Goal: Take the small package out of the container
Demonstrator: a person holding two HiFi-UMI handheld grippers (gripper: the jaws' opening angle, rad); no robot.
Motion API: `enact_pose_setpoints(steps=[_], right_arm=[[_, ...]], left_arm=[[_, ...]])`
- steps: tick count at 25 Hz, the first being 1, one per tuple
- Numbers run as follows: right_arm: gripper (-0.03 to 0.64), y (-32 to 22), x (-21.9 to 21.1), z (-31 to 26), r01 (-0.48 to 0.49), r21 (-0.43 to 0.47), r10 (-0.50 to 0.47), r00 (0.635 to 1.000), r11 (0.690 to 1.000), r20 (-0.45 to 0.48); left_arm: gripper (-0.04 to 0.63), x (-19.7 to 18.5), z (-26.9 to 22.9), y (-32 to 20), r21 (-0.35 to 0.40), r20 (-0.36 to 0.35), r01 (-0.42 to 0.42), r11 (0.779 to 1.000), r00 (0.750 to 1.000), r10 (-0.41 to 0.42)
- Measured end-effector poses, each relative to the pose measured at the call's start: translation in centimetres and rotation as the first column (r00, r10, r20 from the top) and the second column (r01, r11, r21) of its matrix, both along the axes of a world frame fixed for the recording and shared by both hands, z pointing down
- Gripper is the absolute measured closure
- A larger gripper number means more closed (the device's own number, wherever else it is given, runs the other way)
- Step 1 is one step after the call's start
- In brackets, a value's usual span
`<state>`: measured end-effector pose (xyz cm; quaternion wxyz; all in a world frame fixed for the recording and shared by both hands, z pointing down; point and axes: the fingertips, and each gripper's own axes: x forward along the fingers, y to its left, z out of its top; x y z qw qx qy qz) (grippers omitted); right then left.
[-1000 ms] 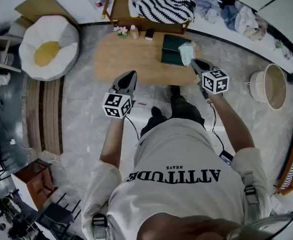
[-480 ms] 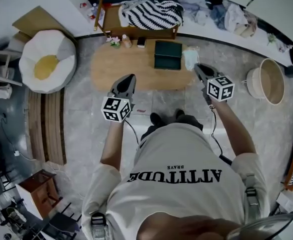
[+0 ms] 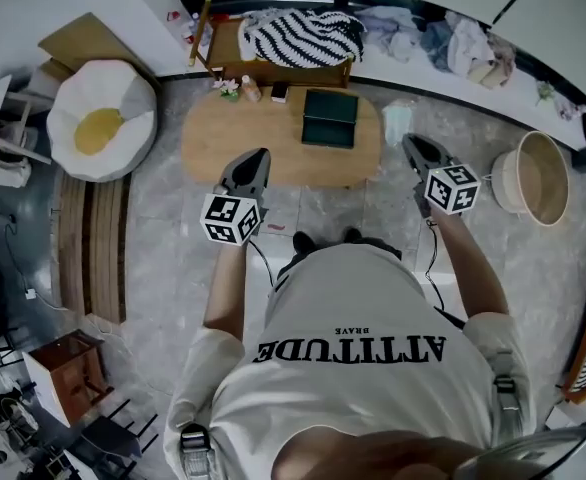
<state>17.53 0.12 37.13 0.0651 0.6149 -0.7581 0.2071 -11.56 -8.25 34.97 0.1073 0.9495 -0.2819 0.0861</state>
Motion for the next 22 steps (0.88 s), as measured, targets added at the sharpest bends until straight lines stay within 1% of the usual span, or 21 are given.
enact_pose_setpoints(steps=[4, 10, 17, 22], right_arm=[[0.586, 0.8, 1.3, -0.7, -0.001, 0.027, 0.001, 1.0, 1.0, 0.018], [0.586, 1.2, 1.9, -1.6, -0.002, 0.066, 0.001, 1.0, 0.998, 0.015], [0.586, 1.2, 1.9, -2.1, 0.006, 0.08, -0.006, 1.0, 0.997, -0.003], [0.586, 0.9, 2.3, -2.2, -0.003, 0.088, 0.003, 1.0, 0.996, 0.01]], left_arm=[[0.572, 0.5, -0.5, 0.6, -0.002, -0.007, 0.024, 1.0, 1.0, -0.024], [0.572, 0.9, -1.1, 1.4, 0.013, -0.007, 0.033, 0.999, 0.999, -0.033], [0.572, 1.0, -1.5, 1.4, 0.022, -0.01, 0.039, 0.999, 0.999, -0.038], [0.572, 1.0, -1.6, 1.1, 0.024, -0.011, 0.04, 0.999, 0.999, -0.04]])
